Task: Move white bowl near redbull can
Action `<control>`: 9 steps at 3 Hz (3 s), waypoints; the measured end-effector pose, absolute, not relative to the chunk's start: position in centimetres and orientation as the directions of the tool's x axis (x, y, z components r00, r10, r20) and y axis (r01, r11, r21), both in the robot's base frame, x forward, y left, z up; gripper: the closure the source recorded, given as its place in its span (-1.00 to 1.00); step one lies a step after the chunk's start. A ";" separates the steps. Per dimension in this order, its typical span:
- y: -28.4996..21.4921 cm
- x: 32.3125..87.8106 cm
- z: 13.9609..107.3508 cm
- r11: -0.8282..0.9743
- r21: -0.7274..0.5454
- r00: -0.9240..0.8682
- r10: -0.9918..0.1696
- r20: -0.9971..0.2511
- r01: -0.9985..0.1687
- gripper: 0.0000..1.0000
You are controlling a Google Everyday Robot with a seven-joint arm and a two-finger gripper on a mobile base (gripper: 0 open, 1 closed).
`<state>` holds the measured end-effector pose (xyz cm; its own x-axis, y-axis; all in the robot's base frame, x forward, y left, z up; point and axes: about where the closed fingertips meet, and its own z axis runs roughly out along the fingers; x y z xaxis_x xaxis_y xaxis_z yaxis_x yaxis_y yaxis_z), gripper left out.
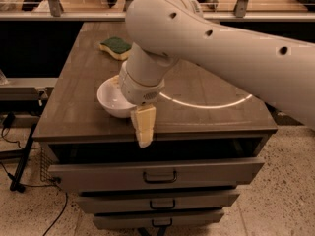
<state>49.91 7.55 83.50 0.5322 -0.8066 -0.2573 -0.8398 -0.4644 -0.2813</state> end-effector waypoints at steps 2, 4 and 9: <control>8.3 49.6 83.9 -0.477 -0.256 0.532 -0.815 -0.229 -0.841 -1.00; 6.9 50.3 85.6 -0.469 -0.268 0.519 -0.840 -0.161 -0.842 -0.62; 0.8 51.8 93.6 -0.366 -0.421 0.402 -0.916 0.003 -0.830 1.00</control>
Offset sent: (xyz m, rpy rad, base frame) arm -0.0017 0.0050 0.0100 -0.0658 0.0014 -0.0120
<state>51.85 0.83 93.64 0.4022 -0.9156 0.0029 -0.8300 -0.3659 -0.4209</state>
